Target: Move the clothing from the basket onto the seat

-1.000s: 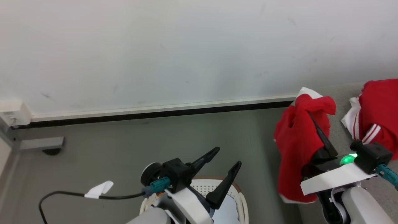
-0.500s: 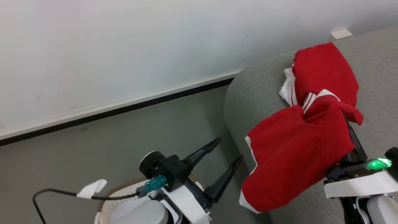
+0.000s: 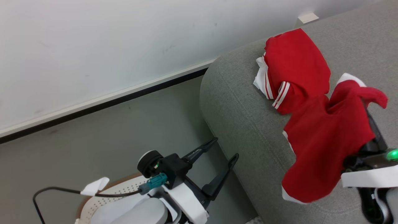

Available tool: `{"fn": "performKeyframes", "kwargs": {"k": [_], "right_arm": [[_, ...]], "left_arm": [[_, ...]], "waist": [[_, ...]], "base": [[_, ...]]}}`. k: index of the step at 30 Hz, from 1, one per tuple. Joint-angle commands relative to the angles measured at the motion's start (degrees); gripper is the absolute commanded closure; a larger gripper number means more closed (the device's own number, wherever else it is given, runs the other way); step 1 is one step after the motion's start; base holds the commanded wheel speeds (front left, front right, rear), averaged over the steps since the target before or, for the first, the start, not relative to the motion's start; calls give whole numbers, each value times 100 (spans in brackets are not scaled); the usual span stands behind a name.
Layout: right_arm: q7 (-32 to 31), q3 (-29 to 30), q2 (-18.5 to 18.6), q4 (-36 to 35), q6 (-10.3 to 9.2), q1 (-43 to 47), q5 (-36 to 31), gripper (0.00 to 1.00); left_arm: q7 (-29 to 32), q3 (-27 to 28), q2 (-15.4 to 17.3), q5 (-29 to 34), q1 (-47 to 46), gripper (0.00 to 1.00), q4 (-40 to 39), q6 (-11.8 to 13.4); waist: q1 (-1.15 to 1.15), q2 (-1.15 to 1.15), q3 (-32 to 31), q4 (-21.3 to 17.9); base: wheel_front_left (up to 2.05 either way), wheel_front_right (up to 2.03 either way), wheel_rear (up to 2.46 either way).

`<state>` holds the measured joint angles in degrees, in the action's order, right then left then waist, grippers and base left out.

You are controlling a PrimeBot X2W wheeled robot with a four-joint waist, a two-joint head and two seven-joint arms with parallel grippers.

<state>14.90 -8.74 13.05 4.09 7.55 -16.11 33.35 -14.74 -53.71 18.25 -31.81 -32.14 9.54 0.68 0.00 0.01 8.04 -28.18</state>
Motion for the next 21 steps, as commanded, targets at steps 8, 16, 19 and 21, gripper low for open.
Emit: {"fn": "performKeyframes", "kwargs": {"k": [8,16,19,21], "right_arm": [[-408,630,707,107,-13,-1092,131,100],[-939,1536,1656,972,-13,-2235,-182,100],[-1001,1798,1912,1328,-13,-2577,-501,100],[-1053,1853,1996,1602,-13,-2800,-700,100]], "left_arm": [[105,-22,126,122,-233,0,24,-68],[382,43,424,215,-552,0,-296,-33],[466,68,541,260,-639,0,-430,-23],[501,77,593,285,-690,0,-501,-28]], "waist": [[0,-1,492,319],[0,-1,1386,887],[0,-1,1720,1096],[0,-1,1903,1220]], "base": [[0,0,0],[0,0,0],[0,0,0],[0,0,0]]}}
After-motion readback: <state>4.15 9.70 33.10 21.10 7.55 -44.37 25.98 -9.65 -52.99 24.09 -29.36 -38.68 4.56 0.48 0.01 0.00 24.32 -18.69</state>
